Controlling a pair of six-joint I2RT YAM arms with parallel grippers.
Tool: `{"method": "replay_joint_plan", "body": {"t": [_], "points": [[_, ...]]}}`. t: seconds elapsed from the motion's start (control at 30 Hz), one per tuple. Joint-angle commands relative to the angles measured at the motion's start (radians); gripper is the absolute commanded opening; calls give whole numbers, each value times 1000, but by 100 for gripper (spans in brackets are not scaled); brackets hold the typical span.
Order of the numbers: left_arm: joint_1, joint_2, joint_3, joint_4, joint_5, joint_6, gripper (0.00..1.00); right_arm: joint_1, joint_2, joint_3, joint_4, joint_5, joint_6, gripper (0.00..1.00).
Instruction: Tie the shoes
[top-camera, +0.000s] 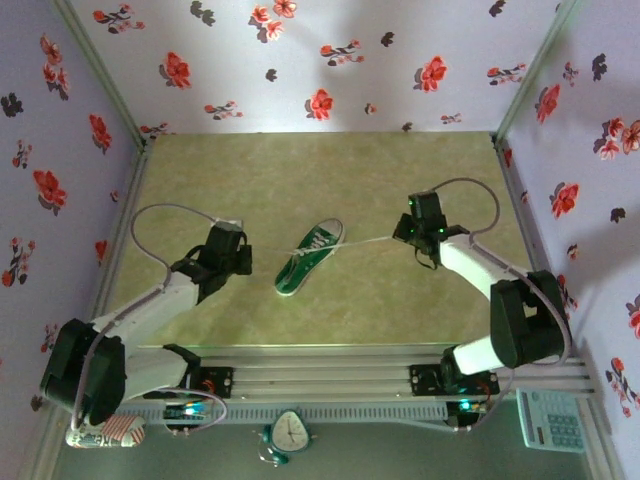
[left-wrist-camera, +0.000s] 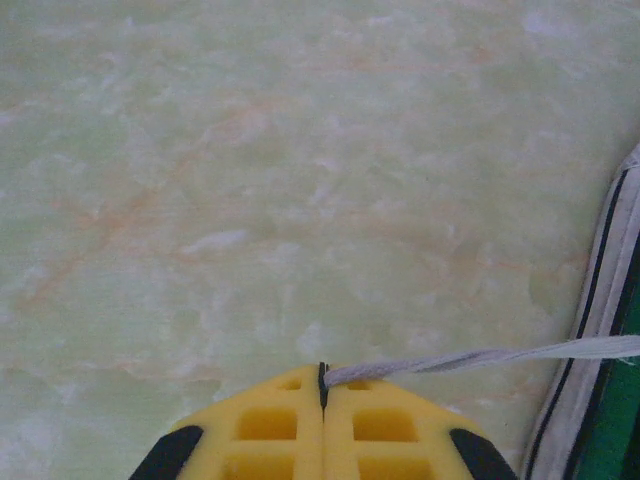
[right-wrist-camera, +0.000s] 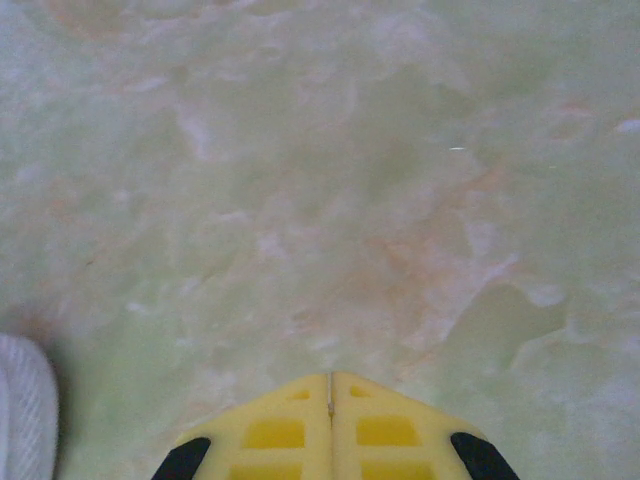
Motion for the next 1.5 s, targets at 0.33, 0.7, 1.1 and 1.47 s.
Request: {"method": "replay_joint_plan", "body": {"t": [0.33, 0.7, 1.1, 1.47], "points": [[23, 3, -20, -69, -21, -14, 0, -193, -17, -44, -55, 9, -37, 0], [10, -9, -5, -54, 102, 15, 0, -245, -8, 2, -62, -27, -26, 0], [-99, -32, 52, -47, 237, 66, 0, -272, 32, 260, -141, -17, -54, 0], [-115, 30, 44, -58, 205, 61, 0, -278, 60, 205, -125, -17, -57, 0]]}}
